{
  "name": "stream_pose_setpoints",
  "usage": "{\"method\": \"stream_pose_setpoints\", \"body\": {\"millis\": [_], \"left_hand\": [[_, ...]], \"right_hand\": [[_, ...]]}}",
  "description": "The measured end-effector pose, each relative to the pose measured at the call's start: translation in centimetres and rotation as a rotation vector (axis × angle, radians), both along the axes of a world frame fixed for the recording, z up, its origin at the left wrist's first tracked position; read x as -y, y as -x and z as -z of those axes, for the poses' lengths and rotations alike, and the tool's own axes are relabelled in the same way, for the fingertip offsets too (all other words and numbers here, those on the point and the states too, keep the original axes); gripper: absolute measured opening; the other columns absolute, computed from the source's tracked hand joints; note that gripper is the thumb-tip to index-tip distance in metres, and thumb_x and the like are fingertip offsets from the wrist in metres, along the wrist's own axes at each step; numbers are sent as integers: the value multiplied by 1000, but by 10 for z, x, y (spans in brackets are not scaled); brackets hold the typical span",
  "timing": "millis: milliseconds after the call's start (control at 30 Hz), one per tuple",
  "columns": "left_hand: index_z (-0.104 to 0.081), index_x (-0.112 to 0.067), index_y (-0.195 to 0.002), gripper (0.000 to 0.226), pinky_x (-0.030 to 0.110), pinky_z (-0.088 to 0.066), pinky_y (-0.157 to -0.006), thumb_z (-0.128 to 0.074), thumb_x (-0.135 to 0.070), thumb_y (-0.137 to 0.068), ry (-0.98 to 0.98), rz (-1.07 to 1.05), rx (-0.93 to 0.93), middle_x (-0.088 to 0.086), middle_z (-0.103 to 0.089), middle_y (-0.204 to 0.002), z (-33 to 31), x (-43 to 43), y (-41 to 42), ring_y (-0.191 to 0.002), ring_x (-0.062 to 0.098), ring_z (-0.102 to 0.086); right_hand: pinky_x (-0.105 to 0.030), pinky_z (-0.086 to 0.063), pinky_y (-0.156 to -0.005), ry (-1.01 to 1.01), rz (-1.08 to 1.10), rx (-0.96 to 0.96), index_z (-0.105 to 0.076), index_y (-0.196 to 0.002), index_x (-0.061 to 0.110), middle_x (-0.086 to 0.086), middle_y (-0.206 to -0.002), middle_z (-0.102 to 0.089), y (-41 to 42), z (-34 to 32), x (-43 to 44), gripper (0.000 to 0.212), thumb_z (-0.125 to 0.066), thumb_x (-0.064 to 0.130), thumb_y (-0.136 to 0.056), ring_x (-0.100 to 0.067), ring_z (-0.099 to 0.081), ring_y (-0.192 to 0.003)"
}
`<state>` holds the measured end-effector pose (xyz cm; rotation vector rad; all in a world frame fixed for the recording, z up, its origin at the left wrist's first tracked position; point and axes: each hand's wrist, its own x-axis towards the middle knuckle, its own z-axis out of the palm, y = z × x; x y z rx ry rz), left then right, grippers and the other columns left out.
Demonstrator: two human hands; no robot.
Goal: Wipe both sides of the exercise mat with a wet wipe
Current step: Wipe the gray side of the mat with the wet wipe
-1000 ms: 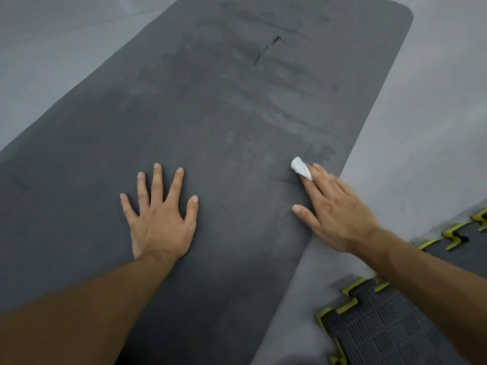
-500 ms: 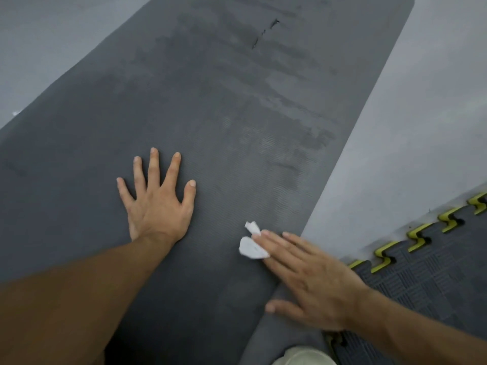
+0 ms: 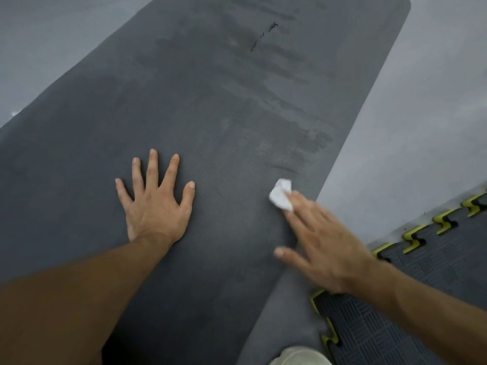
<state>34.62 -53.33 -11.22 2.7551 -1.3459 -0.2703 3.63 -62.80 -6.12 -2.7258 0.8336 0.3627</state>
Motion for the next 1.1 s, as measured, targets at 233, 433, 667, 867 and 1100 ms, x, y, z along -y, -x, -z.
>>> {"method": "stream_pose_setpoints", "body": {"millis": [233,433,667,867,1100], "left_hand": [[-6,-42,-164,69,62,3,-125,-16,-70,-101,10,0,-3,-4,5,-174,-1,0,0,-159,25,11],[-4,-43,-164,69,62,3,-125,-15,-70,-101,-3,1,3,-4,6,-174,0,0,0,-159,25,11],[-2,-43,-164,69,61,3,-126,-13,-71,-101,-17,-1,18,-4,7,-173,0,1,0,-159,25,12],[-4,-43,-164,72,61,1,-126,-8,-72,-98,-18,0,28,-4,6,-174,0,1,0,-159,25,11],[-3,-43,-164,71,61,2,-126,-8,-71,-98,-25,-2,27,-4,6,-174,-1,1,1,-159,25,12]], "right_hand": [[-39,-18,-122,7,-377,47,-37,-159,8,-4,-173,-14,9,0,-67,86,-28,72,-103,-19,-12,-160],[-40,-12,-128,159,-20,-55,-24,-164,8,-6,-173,-13,10,9,34,85,-13,69,-105,-20,-5,-161],[-37,-7,-130,50,243,22,1,-166,10,-8,-174,-1,-15,16,71,96,-9,77,-97,-19,0,-161],[-40,-7,-130,-46,-91,60,-6,-166,9,-6,-174,5,-46,10,-2,91,-15,74,-103,-17,11,-160],[-47,-19,-127,128,-94,56,-38,-158,7,-13,-168,-28,-47,18,48,84,-15,68,-106,-24,-19,-159]]}}
